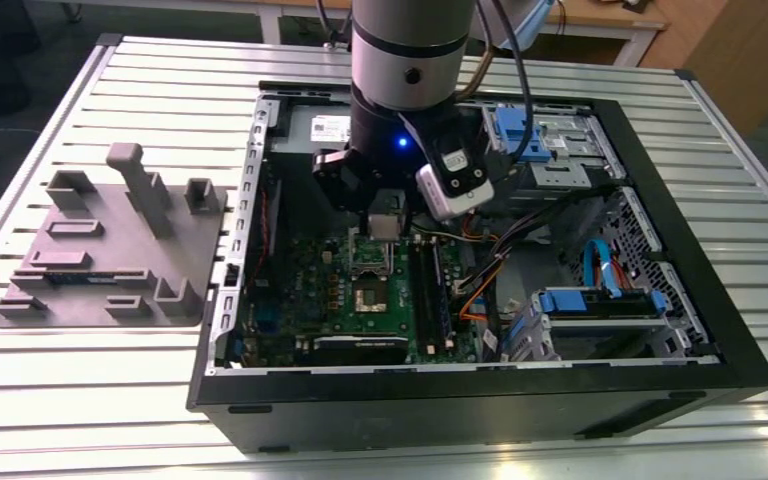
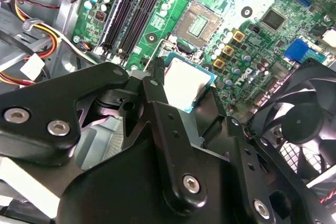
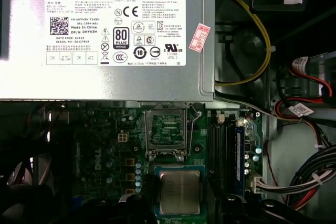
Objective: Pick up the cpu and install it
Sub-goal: 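Place the cpu into insertion slot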
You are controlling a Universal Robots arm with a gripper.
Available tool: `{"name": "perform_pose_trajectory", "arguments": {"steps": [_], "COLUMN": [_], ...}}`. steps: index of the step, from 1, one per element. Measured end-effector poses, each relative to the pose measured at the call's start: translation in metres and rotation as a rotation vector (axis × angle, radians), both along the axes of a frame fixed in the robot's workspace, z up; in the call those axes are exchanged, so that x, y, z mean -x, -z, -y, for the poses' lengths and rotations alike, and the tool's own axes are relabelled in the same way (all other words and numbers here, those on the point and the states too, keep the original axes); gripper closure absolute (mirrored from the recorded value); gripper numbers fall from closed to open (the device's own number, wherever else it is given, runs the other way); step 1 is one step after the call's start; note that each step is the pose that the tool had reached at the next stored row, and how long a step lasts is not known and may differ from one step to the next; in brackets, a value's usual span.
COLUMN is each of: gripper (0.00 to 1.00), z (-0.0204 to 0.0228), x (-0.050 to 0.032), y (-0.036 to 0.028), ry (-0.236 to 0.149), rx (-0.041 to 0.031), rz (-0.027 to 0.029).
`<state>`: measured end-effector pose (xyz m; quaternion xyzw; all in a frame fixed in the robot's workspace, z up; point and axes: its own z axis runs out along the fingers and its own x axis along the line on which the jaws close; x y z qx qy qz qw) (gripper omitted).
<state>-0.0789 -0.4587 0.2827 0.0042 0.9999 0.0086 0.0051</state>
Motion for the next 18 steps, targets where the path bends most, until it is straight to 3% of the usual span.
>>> {"name": "perform_pose_trajectory", "arguments": {"steps": [15, 18], "gripper": [0.53, 0.53], "z": [0.0003, 0.0036], "x": [0.0001, 0.0001], "y": [0.0034, 0.0113], "ry": [-0.001, -0.026], "rx": [-0.0003, -0.0004], "rz": [0.0015, -0.0054]}}
